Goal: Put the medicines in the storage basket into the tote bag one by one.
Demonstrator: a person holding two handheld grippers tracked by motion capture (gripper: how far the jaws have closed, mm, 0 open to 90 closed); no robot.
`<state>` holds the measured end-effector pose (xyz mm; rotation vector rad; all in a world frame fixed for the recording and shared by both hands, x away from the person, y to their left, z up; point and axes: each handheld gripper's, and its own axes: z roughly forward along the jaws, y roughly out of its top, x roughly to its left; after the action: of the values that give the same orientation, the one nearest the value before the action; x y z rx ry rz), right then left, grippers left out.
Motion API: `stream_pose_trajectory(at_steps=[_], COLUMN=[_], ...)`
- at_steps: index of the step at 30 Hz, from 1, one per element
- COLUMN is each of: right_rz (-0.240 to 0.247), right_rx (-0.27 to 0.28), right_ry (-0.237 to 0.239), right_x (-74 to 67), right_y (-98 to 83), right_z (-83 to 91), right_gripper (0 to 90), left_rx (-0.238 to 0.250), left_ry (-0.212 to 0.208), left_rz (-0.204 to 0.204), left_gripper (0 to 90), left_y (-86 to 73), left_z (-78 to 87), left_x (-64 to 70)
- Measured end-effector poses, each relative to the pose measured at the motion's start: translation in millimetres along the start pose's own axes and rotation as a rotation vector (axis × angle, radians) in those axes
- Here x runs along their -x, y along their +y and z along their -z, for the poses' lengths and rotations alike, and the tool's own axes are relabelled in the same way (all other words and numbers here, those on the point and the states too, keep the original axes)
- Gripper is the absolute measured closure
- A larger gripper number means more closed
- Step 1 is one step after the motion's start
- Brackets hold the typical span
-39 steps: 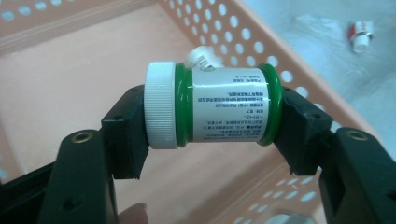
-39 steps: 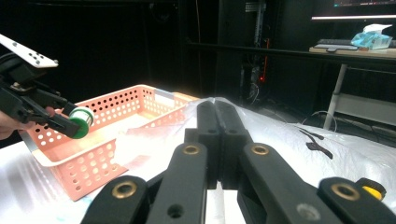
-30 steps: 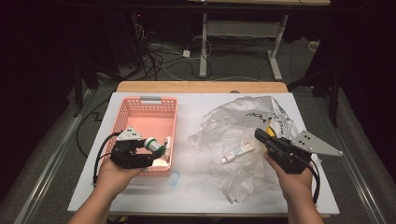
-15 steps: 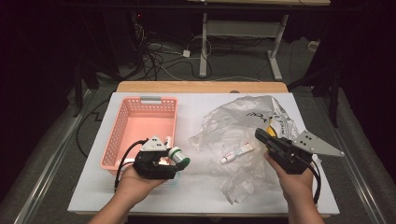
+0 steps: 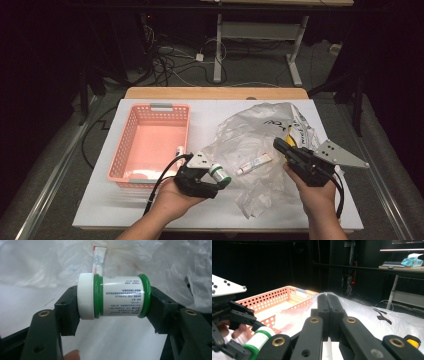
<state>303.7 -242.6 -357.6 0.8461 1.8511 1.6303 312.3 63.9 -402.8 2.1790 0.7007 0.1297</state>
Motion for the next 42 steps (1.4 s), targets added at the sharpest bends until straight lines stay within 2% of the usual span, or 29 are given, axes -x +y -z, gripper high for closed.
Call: stream_pose_trajectory(at_steps=[9, 16, 26, 30, 32, 34, 37, 42], right_rz=[0.004, 0.000, -0.023, -0.015, -0.022, -0.036, -0.034, -0.037], right_rx=[0.001, -0.002, -0.012, -0.017, -0.024, -0.032, -0.042, -0.049], right_ry=[0.001, -0.001, -0.007, -0.009, -0.012, -0.014, -0.012, -0.013], right_x=[-0.4, 0.4, 3.6, 5.6, 6.8, 8.1, 9.4, 9.8], right_y=[0.0, -1.1, -4.9, -6.9, -8.9, -11.4, -13.5, -15.0], right_z=[-0.4, -0.9, -1.8, -3.7, -5.4, -6.7, -8.0, -9.3], right_gripper=[90.0, 90.0, 90.0, 90.0, 90.0, 90.0, 90.0, 90.0], left_rx=[0.013, 0.029, 0.058, 0.073, 0.062, 0.045, 0.039, 0.001], left_ry=[0.001, 0.027, 0.075, 0.100, 0.125, 0.122, 0.127, 0.123], left_rz=[-0.005, 0.027, 0.033, 0.033, 0.017, 0.043, 0.060, 0.062], left_gripper=[34.9, 34.9, 34.9, 34.9, 34.8, 34.9, 34.8, 34.8], left_y=[22.7, 36.9, 55.0, 57.6, 57.4, 56.3, 53.3, 50.8], left_z=[-36.9, -65.1, -95.4, -111.4, -119.8, -127.1, -135.7, -144.7], left_x=[-0.9, -15.7, -32.8, -38.7, -40.7, -45.5, -50.1, -52.2])
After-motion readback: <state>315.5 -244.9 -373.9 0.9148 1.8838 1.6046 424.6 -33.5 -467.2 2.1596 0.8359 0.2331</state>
